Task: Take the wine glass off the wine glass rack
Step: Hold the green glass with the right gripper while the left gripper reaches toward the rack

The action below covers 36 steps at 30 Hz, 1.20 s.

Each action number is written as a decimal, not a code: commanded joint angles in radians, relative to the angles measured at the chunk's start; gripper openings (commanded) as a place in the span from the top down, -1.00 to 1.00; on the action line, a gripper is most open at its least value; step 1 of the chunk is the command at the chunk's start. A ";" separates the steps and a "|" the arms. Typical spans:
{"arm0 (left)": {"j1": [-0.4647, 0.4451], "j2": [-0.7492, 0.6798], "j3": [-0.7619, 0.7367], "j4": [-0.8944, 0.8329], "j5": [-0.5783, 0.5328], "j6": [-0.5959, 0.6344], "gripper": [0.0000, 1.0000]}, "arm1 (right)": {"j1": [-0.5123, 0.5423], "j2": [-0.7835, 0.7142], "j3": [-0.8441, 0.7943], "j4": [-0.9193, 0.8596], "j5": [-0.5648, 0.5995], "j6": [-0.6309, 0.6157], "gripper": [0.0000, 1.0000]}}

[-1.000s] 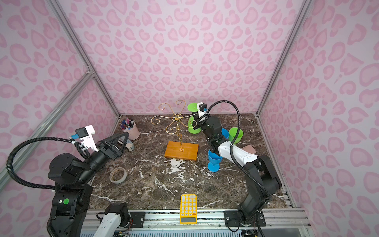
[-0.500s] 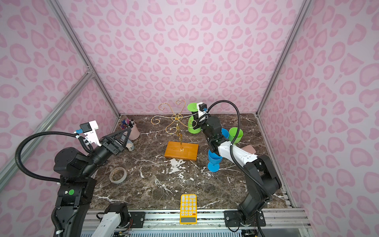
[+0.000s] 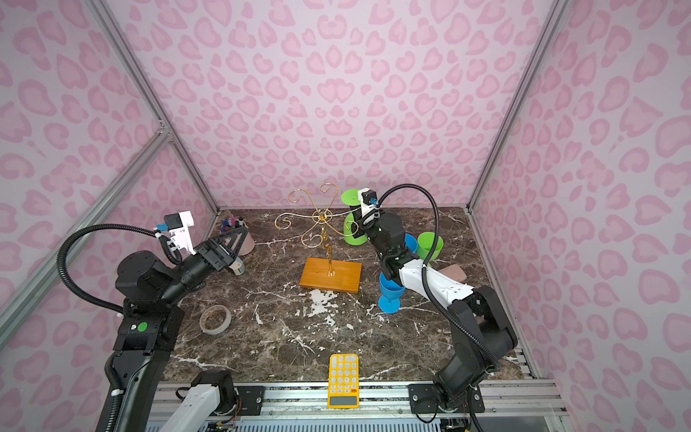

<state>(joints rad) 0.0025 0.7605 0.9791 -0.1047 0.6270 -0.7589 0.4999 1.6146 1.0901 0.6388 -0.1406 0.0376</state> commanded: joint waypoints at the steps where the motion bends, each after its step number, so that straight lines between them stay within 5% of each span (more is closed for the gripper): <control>1: -0.002 0.010 0.003 0.051 0.025 -0.005 -0.93 | 0.002 -0.001 -0.001 -0.086 -0.016 0.004 1.00; 4: -0.009 0.026 0.003 0.057 0.031 -0.005 -0.93 | 0.002 -0.002 0.005 -0.098 -0.011 0.006 1.00; 17: -0.058 0.120 0.009 0.057 0.059 0.007 -0.95 | 0.002 -0.018 -0.016 -0.093 -0.010 0.023 0.36; 30: -0.071 0.155 0.023 0.062 0.054 0.026 -0.94 | -0.002 -0.029 -0.036 -0.039 -0.003 0.052 0.37; 36: -0.073 0.161 0.018 0.060 0.054 0.030 -0.95 | -0.003 -0.015 -0.025 -0.031 -0.013 0.055 0.65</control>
<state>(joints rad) -0.0696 0.9184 0.9894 -0.0803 0.6731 -0.7395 0.4973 1.5890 1.0637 0.6086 -0.1505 0.0864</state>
